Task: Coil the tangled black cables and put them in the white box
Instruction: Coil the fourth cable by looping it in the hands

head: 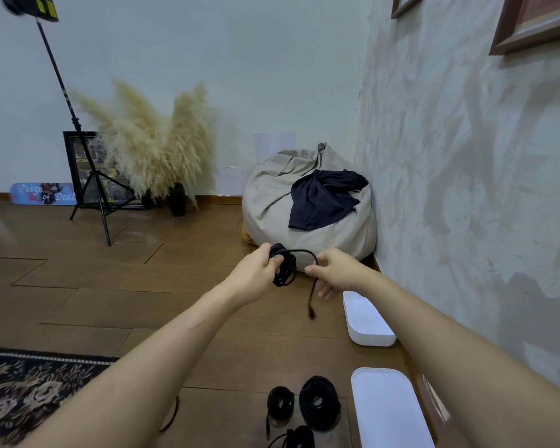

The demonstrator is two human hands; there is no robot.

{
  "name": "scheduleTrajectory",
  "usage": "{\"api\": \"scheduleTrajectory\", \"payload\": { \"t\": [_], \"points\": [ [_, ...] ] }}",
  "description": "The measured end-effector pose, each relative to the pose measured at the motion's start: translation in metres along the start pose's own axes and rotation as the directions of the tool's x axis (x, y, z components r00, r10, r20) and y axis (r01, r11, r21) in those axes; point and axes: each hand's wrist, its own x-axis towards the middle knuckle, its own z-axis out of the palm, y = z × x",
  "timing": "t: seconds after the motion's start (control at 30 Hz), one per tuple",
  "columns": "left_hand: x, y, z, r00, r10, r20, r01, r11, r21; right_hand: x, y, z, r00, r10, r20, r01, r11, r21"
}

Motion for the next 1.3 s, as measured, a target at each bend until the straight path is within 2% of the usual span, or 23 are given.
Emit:
{"api": "scheduleTrajectory", "payload": {
  "t": [0.2, 0.3, 0.5, 0.67, 0.9, 1.07, 1.2, 1.3],
  "points": [
    [0.004, -0.009, 0.006, 0.999, -0.039, -0.024, 0.042, 0.995, 0.095, -0.004, -0.009, 0.003, 0.997, -0.001, 0.083, -0.017, 0.977, 0.214],
    [0.003, -0.014, 0.006, 0.998, -0.06, -0.035, 0.065, 0.987, 0.149, -0.006, -0.012, 0.001, 0.99, 0.007, 0.137, -0.044, 0.962, 0.268],
    [0.004, -0.022, 0.011, 0.992, -0.122, -0.045, 0.129, 0.971, 0.204, -0.006, -0.022, 0.003, 0.994, 0.004, 0.108, -0.052, 0.893, 0.447],
    [0.008, -0.021, 0.014, 0.98, -0.182, -0.084, 0.195, 0.963, 0.184, -0.005, -0.024, 0.009, 1.0, -0.011, 0.002, 0.009, 0.887, 0.462],
    [0.013, -0.02, 0.016, 0.961, -0.249, -0.12, 0.267, 0.949, 0.17, -0.004, -0.028, 0.016, 0.998, -0.007, -0.059, 0.036, 0.86, 0.51],
    [0.017, -0.023, 0.016, 0.96, -0.234, -0.155, 0.256, 0.957, 0.137, 0.0, -0.028, 0.022, 0.996, -0.008, -0.085, 0.052, 0.845, 0.532],
    [0.017, -0.022, 0.017, 0.963, -0.212, -0.168, 0.237, 0.959, 0.152, 0.003, -0.025, 0.027, 0.994, -0.001, -0.108, 0.055, 0.865, 0.499],
    [0.014, -0.02, 0.019, 0.962, -0.208, -0.177, 0.237, 0.958, 0.163, 0.007, -0.024, 0.03, 0.993, -0.009, -0.118, 0.054, 0.923, 0.381]
  ]
}}
